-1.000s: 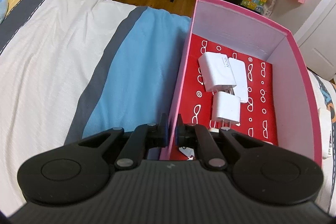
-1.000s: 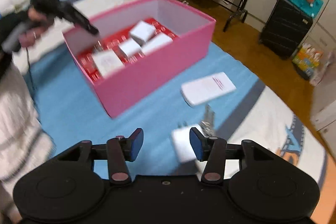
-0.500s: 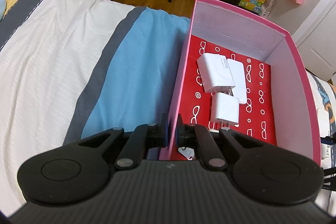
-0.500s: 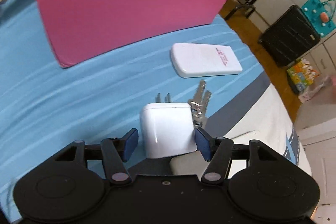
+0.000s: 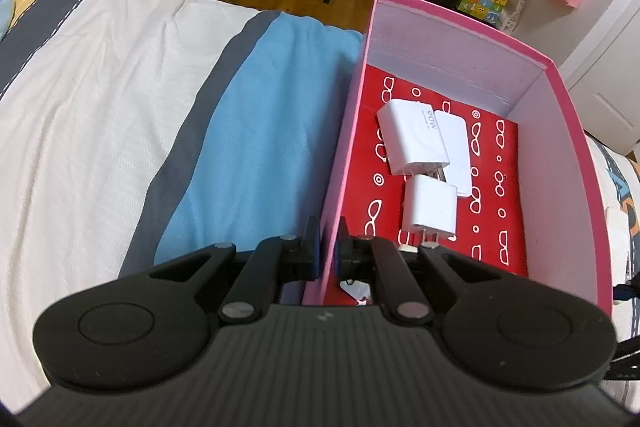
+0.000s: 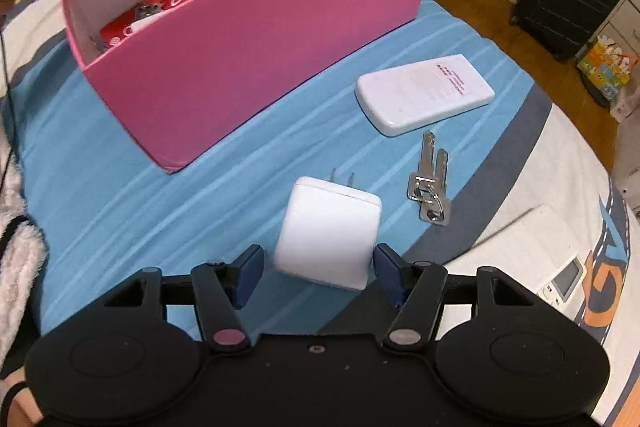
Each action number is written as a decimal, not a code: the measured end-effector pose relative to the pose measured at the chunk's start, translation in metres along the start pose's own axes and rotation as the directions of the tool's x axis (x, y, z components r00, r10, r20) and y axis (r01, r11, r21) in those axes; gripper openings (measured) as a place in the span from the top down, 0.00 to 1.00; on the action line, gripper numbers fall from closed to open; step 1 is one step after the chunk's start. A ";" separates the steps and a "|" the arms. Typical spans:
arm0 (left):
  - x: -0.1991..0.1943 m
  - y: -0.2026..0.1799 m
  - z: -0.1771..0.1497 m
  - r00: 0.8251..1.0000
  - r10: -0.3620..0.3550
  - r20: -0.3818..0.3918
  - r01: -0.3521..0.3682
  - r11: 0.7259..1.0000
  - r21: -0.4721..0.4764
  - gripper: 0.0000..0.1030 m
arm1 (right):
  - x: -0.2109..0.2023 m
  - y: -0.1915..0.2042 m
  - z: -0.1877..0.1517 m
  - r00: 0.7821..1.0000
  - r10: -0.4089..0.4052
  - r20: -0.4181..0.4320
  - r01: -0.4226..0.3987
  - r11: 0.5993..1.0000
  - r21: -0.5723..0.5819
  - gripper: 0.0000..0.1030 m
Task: Organize rigid objects
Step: 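Return the right tool to the bed and grasp the white square charger, then carry the square charger into the box and release it beside the others, then move the right tool to the silver keys and grasp them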
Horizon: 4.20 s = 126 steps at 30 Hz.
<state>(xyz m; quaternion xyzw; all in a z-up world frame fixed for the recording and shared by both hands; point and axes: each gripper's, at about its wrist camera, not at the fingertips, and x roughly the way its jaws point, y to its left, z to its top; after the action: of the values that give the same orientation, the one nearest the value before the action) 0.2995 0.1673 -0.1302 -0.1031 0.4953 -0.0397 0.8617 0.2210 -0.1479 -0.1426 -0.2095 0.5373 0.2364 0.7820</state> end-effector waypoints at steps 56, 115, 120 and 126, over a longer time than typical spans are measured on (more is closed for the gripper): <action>0.008 0.013 -0.003 0.998 -0.065 -0.019 0.064 0.996 -0.060 0.92 | 0.019 0.080 0.186 0.994 -0.079 0.074 0.040 0.907 0.418 0.42; -0.003 -0.006 -0.002 0.999 0.033 0.010 -0.033 0.999 0.010 0.94 | -0.112 -0.075 -0.035 0.848 -0.260 0.462 0.038 0.899 0.436 0.21; -0.001 -0.007 -0.002 0.999 0.042 0.001 -0.042 0.999 0.014 0.94 | -0.070 -0.097 -0.023 0.920 -0.104 0.377 -0.074 0.900 0.429 0.46; 0.000 -0.007 -0.001 0.999 0.042 -0.001 -0.042 0.999 0.012 0.94 | -0.016 -0.083 -0.009 0.958 -0.042 0.285 -0.048 0.952 0.302 0.47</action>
<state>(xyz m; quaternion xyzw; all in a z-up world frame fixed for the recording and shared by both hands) 0.2987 0.1603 -0.1291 -0.0874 0.4977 -0.0249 0.8626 0.2584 -0.2218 -0.1245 -0.0486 0.4480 0.1795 0.8745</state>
